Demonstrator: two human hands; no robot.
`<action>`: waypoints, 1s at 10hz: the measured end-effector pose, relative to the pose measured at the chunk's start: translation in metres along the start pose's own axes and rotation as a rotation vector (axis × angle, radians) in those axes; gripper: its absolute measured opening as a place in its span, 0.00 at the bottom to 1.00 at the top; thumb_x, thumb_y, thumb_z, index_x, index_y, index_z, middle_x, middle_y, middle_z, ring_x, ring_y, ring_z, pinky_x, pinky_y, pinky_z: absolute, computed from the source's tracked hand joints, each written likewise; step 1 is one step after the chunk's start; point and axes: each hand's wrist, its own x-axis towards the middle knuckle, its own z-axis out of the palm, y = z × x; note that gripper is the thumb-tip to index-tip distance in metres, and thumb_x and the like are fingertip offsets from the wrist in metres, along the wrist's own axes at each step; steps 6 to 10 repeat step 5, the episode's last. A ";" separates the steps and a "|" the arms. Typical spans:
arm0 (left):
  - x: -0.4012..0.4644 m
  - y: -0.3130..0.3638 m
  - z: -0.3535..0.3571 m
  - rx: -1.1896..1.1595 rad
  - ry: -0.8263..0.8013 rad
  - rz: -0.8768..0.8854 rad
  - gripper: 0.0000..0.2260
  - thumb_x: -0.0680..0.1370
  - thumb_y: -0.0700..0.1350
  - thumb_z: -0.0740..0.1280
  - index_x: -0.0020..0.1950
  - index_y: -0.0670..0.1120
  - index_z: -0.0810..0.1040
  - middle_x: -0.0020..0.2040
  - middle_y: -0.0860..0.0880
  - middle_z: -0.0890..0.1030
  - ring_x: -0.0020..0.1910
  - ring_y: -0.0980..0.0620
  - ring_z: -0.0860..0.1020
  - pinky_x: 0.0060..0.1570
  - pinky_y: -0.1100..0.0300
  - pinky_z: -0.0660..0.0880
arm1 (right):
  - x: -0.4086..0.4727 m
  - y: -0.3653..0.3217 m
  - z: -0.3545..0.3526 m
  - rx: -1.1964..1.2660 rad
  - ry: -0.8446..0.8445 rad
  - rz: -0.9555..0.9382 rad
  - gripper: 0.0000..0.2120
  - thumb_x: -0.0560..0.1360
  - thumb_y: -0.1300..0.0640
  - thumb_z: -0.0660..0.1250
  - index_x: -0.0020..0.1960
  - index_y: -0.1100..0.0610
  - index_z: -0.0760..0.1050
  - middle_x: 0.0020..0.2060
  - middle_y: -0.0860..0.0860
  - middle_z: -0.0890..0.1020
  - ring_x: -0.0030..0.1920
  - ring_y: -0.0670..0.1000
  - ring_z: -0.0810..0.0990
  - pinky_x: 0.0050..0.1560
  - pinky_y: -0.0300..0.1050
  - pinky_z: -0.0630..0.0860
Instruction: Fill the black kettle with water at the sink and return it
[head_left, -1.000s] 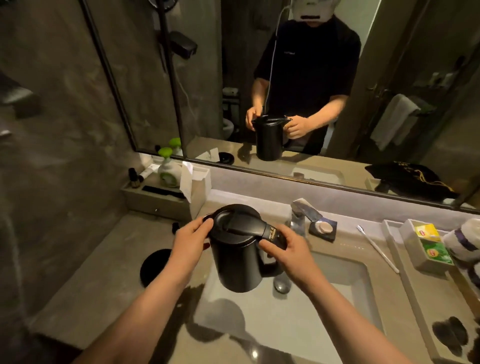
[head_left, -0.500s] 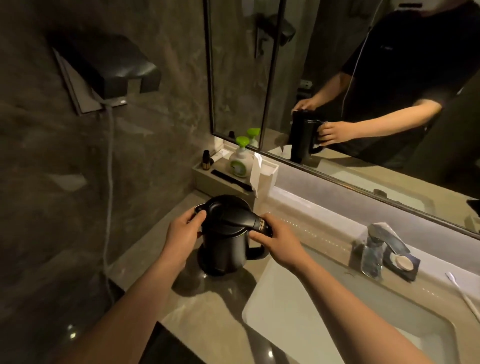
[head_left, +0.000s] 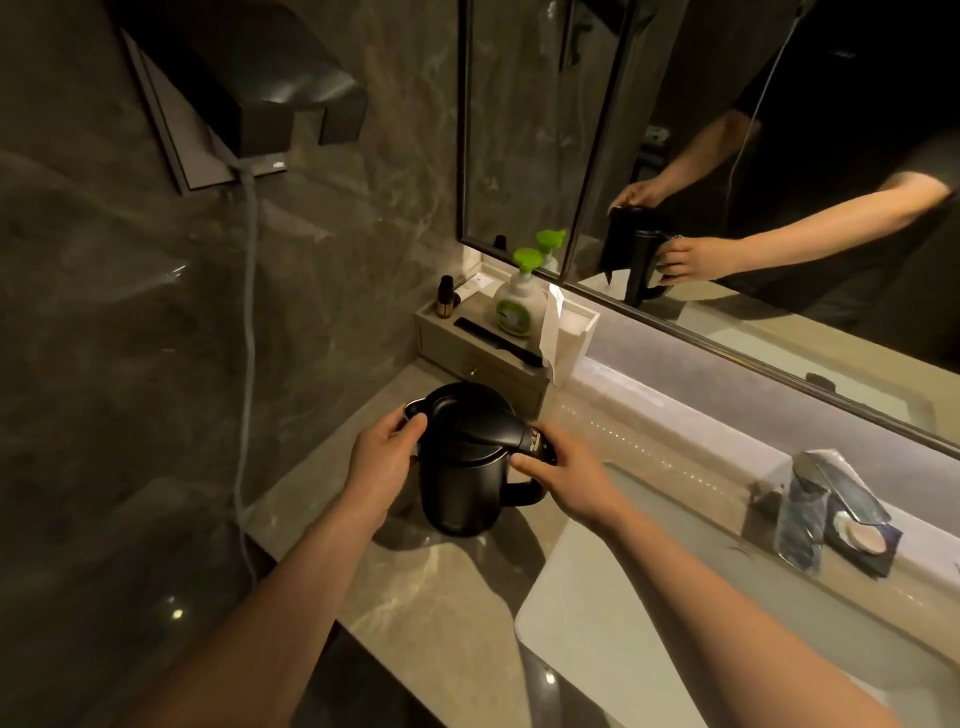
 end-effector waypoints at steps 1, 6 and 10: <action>0.001 0.003 -0.001 0.019 -0.017 0.001 0.11 0.77 0.48 0.64 0.49 0.64 0.81 0.47 0.60 0.83 0.48 0.62 0.80 0.46 0.58 0.76 | 0.002 -0.001 0.000 -0.017 -0.001 0.001 0.10 0.74 0.51 0.71 0.55 0.47 0.75 0.41 0.42 0.78 0.41 0.43 0.77 0.44 0.40 0.73; -0.026 -0.016 -0.007 0.044 0.105 -0.062 0.12 0.80 0.50 0.60 0.60 0.52 0.77 0.55 0.52 0.80 0.55 0.52 0.77 0.52 0.56 0.73 | -0.022 -0.028 -0.023 -0.111 0.159 0.084 0.23 0.76 0.45 0.68 0.69 0.48 0.70 0.54 0.46 0.78 0.56 0.48 0.78 0.57 0.47 0.76; -0.026 -0.016 -0.007 0.044 0.105 -0.062 0.12 0.80 0.50 0.60 0.60 0.52 0.77 0.55 0.52 0.80 0.55 0.52 0.77 0.52 0.56 0.73 | -0.022 -0.028 -0.023 -0.111 0.159 0.084 0.23 0.76 0.45 0.68 0.69 0.48 0.70 0.54 0.46 0.78 0.56 0.48 0.78 0.57 0.47 0.76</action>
